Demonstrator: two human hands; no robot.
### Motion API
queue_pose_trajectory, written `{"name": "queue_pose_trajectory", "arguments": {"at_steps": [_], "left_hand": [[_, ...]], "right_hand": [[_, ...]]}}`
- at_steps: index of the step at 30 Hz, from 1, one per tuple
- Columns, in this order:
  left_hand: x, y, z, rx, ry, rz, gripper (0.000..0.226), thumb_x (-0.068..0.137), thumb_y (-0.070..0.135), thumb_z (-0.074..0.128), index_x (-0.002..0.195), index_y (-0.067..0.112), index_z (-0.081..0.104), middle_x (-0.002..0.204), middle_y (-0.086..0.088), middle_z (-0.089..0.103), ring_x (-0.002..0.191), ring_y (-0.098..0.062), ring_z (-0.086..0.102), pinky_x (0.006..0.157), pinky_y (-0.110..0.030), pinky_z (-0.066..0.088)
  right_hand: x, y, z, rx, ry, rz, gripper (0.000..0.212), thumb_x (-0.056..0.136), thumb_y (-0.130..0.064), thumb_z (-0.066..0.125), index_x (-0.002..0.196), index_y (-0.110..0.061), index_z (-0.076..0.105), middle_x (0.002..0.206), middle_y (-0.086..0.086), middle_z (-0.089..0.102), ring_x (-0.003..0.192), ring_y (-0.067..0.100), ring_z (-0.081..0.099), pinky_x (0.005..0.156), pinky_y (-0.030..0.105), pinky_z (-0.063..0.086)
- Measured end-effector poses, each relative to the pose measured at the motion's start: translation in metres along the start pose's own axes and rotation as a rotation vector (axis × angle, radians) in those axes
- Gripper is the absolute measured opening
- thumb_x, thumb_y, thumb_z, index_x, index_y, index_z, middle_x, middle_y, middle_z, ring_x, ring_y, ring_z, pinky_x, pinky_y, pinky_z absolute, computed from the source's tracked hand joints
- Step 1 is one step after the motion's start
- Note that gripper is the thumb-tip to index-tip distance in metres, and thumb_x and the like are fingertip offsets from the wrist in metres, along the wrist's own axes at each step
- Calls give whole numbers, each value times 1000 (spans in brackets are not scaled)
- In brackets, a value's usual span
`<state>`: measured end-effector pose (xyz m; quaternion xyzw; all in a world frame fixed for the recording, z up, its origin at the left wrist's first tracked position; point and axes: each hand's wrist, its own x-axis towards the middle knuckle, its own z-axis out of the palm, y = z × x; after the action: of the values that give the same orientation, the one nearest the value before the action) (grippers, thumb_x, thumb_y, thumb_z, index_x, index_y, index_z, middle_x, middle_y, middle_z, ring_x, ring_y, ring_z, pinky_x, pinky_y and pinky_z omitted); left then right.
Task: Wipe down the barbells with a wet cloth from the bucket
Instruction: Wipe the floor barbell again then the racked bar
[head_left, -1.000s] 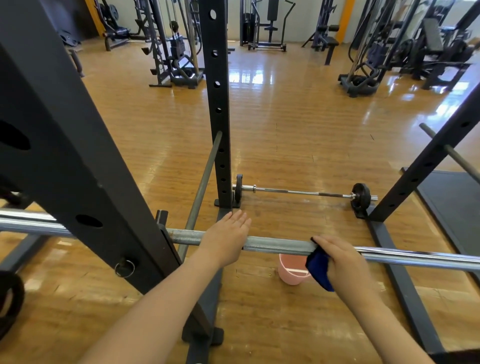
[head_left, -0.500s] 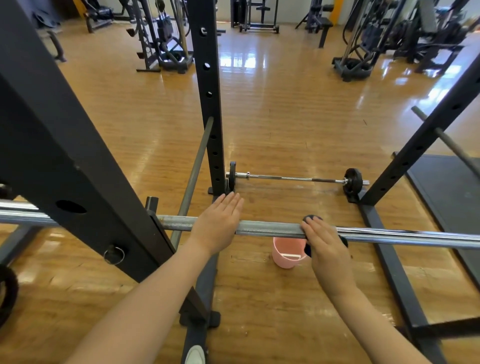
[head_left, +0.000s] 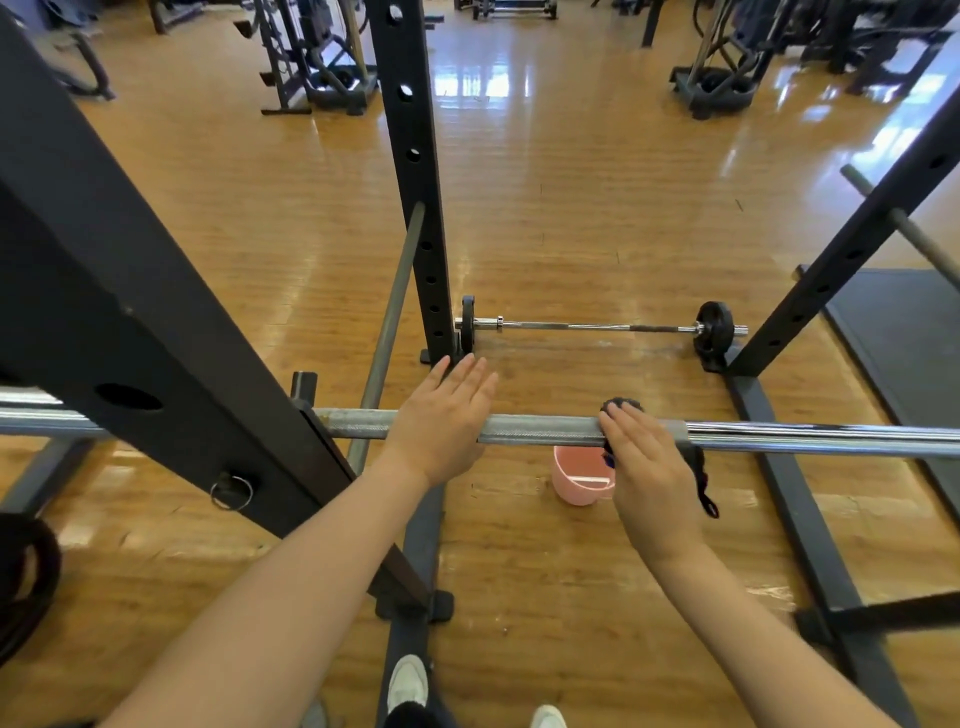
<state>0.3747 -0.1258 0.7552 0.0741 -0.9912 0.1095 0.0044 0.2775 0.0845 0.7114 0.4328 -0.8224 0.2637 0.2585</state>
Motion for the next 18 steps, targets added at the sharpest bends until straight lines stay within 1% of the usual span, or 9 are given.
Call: {"name": "queue_pose_trajectory", "arguments": {"at_steps": [2,4,6,8,9,11,12,15,18], "left_hand": [[-1,2,1,-12,11,2,75,76,25,76,138,0,43,142,-20,44,135,-32,39,113,-45,21],[-1,3,-2,-24,71,7,65,68,7,78,127,-4,54,129,-23,56,123,-34,52,106,-46,32],[-1,3,-3,-30,59,21,62,81,0,63,139,-2,39,143,-22,41,137,-32,35,113,-41,19],[2,6,-6,-51,-68,7,66,90,0,52,148,4,22,156,-16,19,145,-26,13,117,-35,5],[5,4,-7,-64,-117,2,68,90,-1,52,149,6,20,157,-14,16,146,-24,9,117,-34,5],[11,1,-12,-115,-177,21,69,88,-2,54,149,8,22,157,-12,17,146,-22,9,117,-33,7],[13,-1,-14,-149,-214,36,69,88,-2,54,149,9,22,157,-11,17,146,-21,9,117,-32,8],[16,-5,-13,-182,-266,73,73,88,-1,53,150,10,15,158,-9,12,146,-19,6,117,-30,7],[11,-5,-11,-187,-172,72,77,90,3,52,151,9,5,159,-8,5,146,-18,2,116,-28,1]], "right_hand": [[5,-10,6,56,-28,-66,31,78,2,60,107,5,67,110,19,66,105,33,63,98,40,45],[5,-4,5,63,-95,-93,41,72,10,65,113,2,65,116,15,65,111,29,60,102,35,39],[0,11,-4,40,-119,-87,42,78,8,57,119,-1,62,123,13,62,116,28,56,107,34,34],[-9,24,-15,8,-77,-33,37,85,-1,49,119,1,61,124,15,60,117,30,55,109,36,34],[-12,29,-20,-6,-58,12,35,84,1,52,118,2,61,123,16,61,116,32,56,107,39,36],[-11,27,-21,-29,-45,105,40,75,12,66,115,5,62,119,18,62,111,35,59,101,45,40],[-8,21,-18,-30,-40,116,41,73,12,70,113,6,63,116,19,64,109,35,60,101,43,40],[6,-3,-4,20,-36,-4,30,78,1,62,107,6,67,111,19,66,103,34,64,104,33,40],[8,-7,-5,58,-165,-73,53,62,15,77,112,2,66,117,16,64,109,30,62,99,39,45]]}}
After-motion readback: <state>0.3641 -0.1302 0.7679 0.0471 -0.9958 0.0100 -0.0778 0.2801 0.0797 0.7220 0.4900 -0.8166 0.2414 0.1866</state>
